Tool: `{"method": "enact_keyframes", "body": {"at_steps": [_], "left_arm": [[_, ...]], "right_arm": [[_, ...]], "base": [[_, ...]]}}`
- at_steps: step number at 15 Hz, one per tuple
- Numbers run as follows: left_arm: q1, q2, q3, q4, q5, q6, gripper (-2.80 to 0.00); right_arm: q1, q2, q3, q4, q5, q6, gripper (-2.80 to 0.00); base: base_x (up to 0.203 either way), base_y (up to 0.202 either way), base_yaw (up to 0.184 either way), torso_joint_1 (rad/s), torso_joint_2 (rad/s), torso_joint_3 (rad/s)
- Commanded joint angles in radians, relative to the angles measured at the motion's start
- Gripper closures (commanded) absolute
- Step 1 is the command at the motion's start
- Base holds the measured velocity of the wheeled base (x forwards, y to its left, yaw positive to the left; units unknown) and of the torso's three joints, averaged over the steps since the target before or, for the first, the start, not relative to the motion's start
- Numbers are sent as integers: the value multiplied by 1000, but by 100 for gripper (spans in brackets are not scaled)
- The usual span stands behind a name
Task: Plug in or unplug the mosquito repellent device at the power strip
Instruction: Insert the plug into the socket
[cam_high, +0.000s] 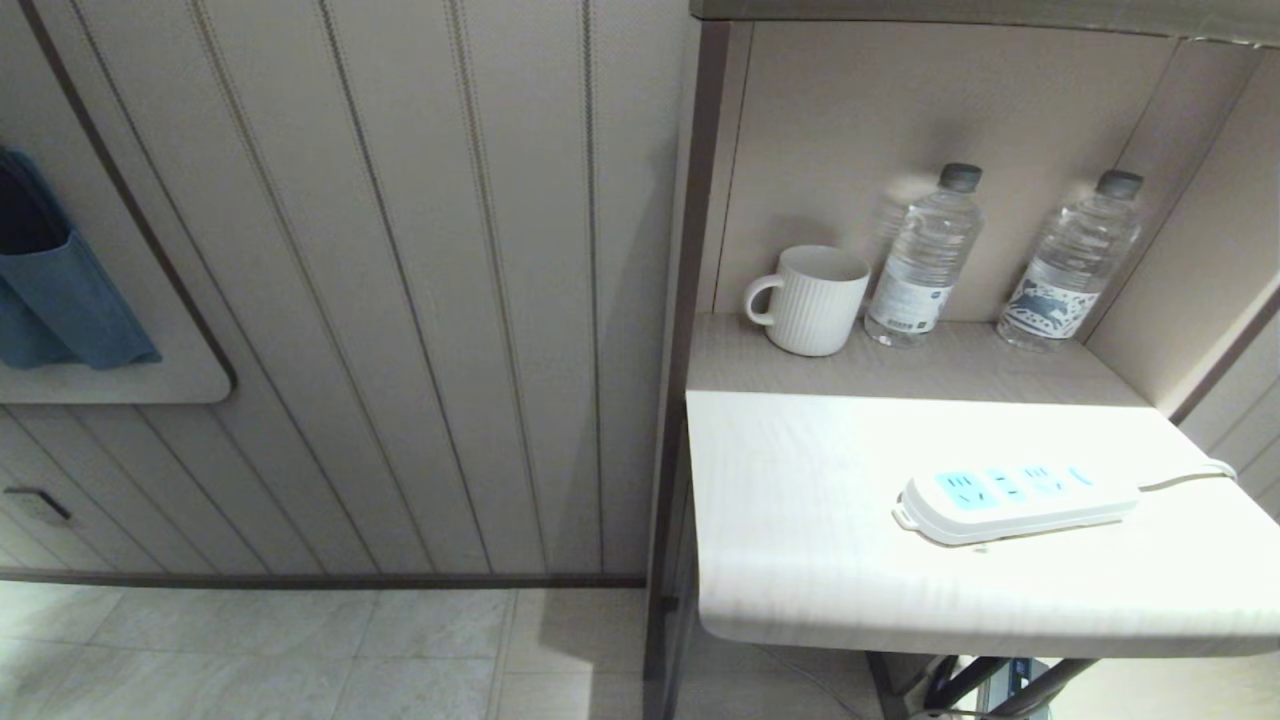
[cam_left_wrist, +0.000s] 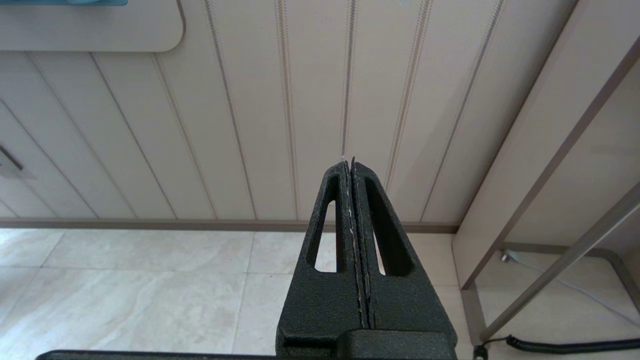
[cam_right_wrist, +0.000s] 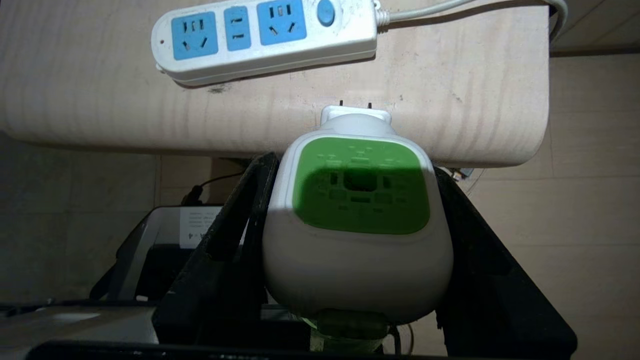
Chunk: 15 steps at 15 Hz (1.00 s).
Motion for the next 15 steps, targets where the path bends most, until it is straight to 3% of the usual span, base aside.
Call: {"method": "enact_keyframes", "body": {"at_steps": [1, 3, 7, 9, 15], "left_arm": [[0, -1, 1, 0, 0, 0, 0], [0, -1, 0, 0, 0, 0, 0], [0, -1, 0, 0, 0, 0, 0], [0, -1, 0, 0, 0, 0, 0], [0, -1, 1, 0, 0, 0, 0]], "right_arm": [[8, 69, -40, 35, 1, -4, 0], [18, 98, -80, 75, 0, -20, 0], [27, 190, -265, 338, 6, -119, 0], [78, 237, -327, 406, 7, -125, 0], [109, 321, -361, 413, 0, -132, 0]], "base": [[0, 0, 0, 0, 0, 0], [0, 0, 0, 0, 0, 0], [0, 0, 0, 0, 0, 0], [0, 0, 0, 0, 0, 0], [0, 0, 0, 0, 0, 0]]}}
